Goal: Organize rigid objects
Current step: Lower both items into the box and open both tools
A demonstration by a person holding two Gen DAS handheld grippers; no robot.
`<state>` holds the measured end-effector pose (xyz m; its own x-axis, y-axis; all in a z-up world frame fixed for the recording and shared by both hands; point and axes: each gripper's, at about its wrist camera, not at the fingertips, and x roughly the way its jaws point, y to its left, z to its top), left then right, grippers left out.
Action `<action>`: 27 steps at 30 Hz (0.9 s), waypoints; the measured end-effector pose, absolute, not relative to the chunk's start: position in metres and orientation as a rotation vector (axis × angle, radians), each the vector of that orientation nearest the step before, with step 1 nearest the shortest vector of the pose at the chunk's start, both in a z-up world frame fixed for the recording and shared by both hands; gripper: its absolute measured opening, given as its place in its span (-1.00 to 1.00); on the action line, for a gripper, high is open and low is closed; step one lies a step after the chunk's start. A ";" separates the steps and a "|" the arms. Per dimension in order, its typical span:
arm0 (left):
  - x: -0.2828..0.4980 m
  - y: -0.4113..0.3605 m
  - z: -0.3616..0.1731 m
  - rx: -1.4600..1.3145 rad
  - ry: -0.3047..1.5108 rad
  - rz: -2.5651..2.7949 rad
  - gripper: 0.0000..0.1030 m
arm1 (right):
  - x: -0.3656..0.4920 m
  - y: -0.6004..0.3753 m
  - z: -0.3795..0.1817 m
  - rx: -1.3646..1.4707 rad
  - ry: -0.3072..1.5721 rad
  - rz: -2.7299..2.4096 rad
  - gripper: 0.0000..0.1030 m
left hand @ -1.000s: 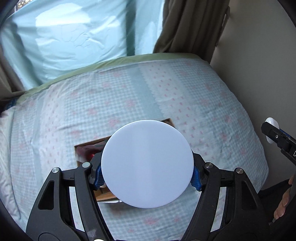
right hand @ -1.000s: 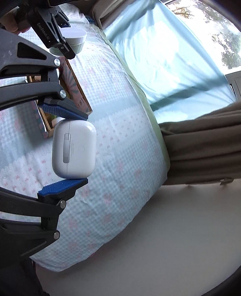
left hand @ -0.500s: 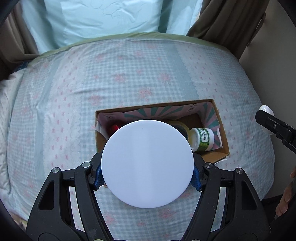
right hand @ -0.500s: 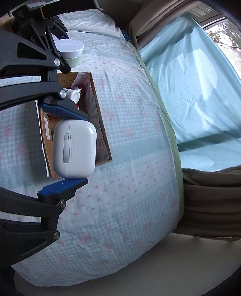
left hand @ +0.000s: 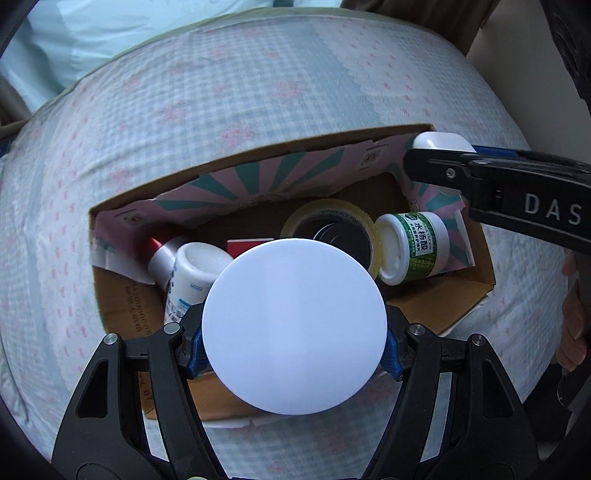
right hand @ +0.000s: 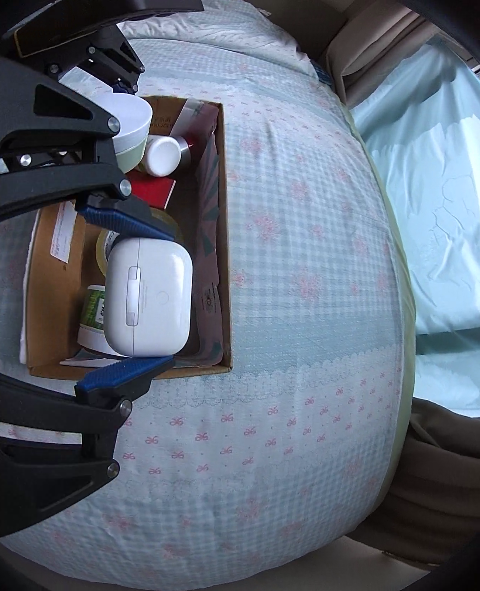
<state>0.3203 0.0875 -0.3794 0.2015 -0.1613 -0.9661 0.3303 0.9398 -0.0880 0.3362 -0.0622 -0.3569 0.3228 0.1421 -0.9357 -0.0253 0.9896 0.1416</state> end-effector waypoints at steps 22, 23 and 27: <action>0.310 0.091 -0.402 0.204 1.355 -0.457 1.00 | 0.348 -0.045 -0.389 0.070 1.338 0.241 1.00; 0.308 0.092 -0.400 0.208 1.354 -0.459 1.00 | 0.344 -0.045 -0.388 0.069 1.339 0.235 1.00; 0.302 0.098 -0.392 0.208 1.351 -0.449 1.00 | 0.330 -0.050 -0.384 0.058 1.316 0.209 1.00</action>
